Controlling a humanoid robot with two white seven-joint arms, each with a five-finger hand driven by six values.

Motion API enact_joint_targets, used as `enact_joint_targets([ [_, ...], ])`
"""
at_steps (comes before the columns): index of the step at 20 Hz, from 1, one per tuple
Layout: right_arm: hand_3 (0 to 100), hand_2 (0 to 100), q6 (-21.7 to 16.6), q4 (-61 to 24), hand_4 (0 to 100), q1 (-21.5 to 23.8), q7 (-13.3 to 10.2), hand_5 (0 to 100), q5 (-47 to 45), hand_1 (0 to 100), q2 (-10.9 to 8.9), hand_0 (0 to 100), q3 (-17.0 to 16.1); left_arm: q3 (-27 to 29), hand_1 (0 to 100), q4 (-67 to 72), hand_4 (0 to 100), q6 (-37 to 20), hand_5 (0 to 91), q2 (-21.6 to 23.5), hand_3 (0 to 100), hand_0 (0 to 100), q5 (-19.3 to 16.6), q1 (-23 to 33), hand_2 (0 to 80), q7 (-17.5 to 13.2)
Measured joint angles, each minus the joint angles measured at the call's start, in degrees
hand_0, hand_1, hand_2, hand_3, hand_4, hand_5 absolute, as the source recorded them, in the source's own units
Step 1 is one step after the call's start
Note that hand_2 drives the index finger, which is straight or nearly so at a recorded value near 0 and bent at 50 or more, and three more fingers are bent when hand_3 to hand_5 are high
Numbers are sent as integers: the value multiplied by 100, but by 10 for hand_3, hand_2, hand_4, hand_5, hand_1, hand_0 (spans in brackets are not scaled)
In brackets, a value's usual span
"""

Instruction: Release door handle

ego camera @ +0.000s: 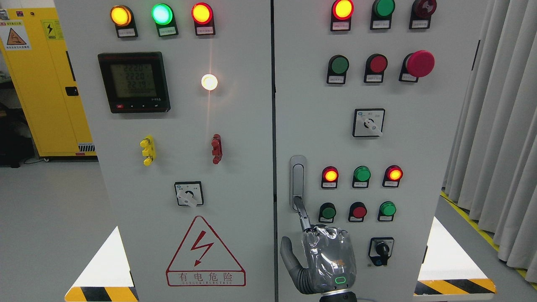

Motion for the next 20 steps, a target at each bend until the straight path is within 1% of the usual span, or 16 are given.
enact_joint_targets([
  [13,1000,44,0,42,1000,-34,-3,1000,-18,386,1,670,-38,0,556,0,0,0,0,1,0,120,0,0,0,0],
  [20,1000,60,0,63,1000,-33,-24,1000,-31,386,4,672,-43,0,556,0,0,0,0,2,0,120,0,0,0,0],
])
